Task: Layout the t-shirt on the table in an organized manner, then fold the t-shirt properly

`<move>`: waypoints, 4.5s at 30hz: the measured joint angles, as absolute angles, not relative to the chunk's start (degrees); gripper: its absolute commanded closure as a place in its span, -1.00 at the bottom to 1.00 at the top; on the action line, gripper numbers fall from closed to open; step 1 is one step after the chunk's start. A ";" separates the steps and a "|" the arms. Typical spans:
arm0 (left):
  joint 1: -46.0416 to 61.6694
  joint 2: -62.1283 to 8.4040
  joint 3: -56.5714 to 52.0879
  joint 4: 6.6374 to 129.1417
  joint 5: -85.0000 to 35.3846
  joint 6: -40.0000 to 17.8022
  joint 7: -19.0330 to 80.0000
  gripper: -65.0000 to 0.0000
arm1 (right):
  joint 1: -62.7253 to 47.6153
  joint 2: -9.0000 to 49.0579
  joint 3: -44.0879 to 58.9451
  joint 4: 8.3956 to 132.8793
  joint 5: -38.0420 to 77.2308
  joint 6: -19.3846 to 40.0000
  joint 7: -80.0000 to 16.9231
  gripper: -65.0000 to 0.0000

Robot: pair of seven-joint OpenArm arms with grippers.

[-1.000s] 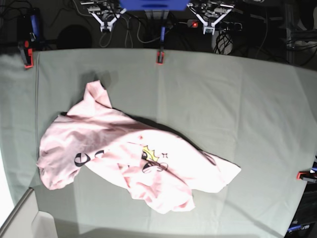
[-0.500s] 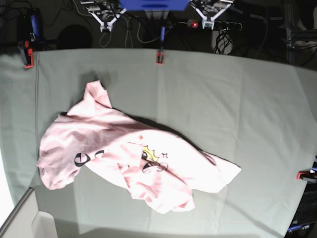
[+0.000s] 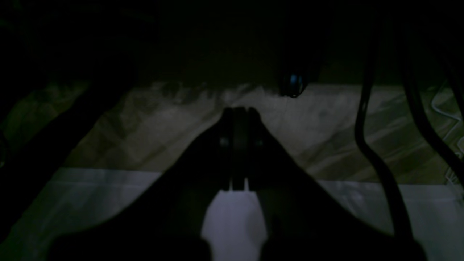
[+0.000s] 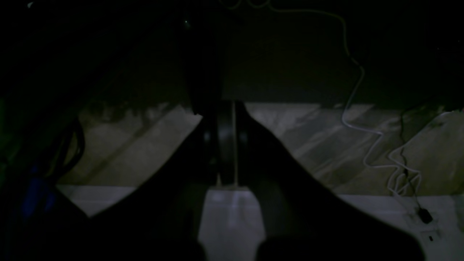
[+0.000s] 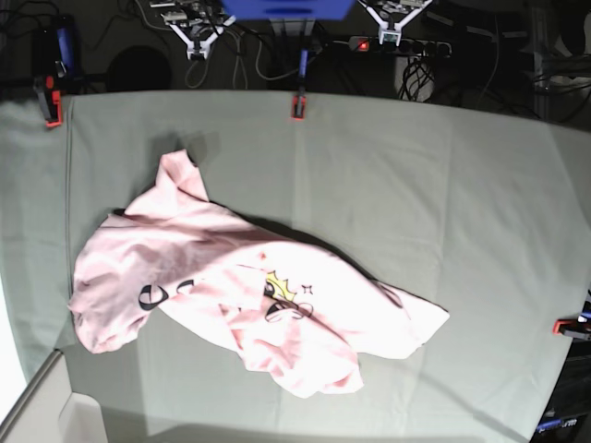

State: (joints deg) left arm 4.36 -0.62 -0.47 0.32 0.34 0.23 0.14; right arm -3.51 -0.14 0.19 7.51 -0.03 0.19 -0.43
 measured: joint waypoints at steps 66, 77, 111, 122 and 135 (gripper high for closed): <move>33.85 -6.20 -0.80 46.68 -0.08 -0.14 -4.78 1.00 | -38.41 3.95 -0.05 57.54 -0.32 0.21 -0.12 1.00; 46.15 -7.18 -0.86 73.23 -0.10 0.21 0.73 1.00 | -49.91 4.27 0.36 83.92 -0.30 0.21 -6.44 1.00; 38.17 -6.83 -9.63 111.00 -0.30 -0.38 12.05 1.00 | -42.92 5.19 0.51 114.54 -0.19 0.21 -13.93 1.00; 16.97 -6.76 -9.23 108.73 -0.47 -0.34 26.92 1.00 | -37.65 5.04 0.58 114.54 -0.16 0.23 -23.88 1.00; -4.03 -3.33 -16.62 87.68 -10.44 -0.23 34.50 0.43 | -36.25 -0.64 5.61 114.50 -0.21 0.21 -26.41 0.97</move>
State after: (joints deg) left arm -4.03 -3.33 -16.62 87.68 -10.44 -0.23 34.50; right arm -36.25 -0.64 5.61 114.50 -0.21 0.21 -26.41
